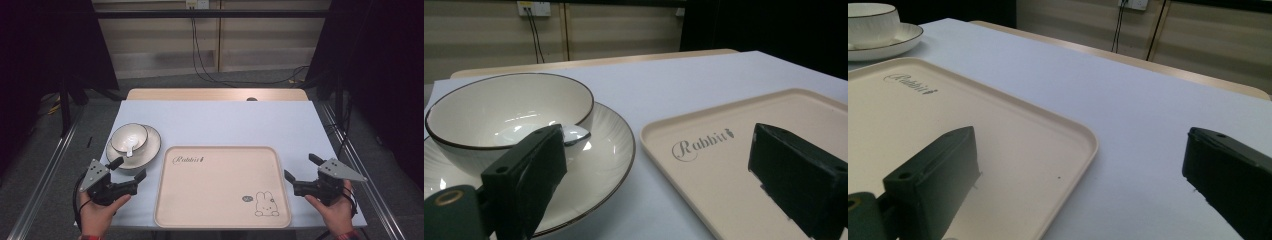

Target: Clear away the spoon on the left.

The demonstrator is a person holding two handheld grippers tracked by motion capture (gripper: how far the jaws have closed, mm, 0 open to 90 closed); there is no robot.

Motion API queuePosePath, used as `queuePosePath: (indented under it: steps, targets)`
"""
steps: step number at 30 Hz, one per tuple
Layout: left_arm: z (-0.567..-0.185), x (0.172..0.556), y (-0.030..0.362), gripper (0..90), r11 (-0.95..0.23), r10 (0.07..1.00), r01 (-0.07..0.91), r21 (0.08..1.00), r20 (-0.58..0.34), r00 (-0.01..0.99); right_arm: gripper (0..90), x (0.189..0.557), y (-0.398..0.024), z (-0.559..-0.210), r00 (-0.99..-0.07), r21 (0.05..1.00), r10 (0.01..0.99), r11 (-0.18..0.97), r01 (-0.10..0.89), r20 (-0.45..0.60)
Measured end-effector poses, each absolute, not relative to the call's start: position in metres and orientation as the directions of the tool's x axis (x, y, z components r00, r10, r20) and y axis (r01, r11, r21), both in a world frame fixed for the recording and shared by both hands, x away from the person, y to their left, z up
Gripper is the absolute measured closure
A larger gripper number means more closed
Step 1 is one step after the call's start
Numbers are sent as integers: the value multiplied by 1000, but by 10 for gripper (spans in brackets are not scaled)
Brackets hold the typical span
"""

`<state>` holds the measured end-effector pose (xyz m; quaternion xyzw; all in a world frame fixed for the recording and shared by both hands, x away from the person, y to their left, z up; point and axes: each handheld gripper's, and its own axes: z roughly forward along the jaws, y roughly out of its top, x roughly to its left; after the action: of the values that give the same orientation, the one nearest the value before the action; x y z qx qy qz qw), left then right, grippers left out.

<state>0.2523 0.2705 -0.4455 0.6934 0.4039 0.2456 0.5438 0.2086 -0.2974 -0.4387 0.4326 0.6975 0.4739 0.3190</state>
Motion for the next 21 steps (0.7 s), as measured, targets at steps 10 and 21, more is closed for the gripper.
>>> queuePosePath:
  steps: [10, 21]
  targets:
    - [-446, 253, 272, 90, -90, 837, 298, 950, -90, 540, 11, 210, -297, -440, -427, 936, 904, 180, 302, -36]
    - [-447, 255, 271, 90, -85, 840, 311, 946, -100, 533, 11, 210, -299, -442, -426, 934, 904, 172, 312, -24]
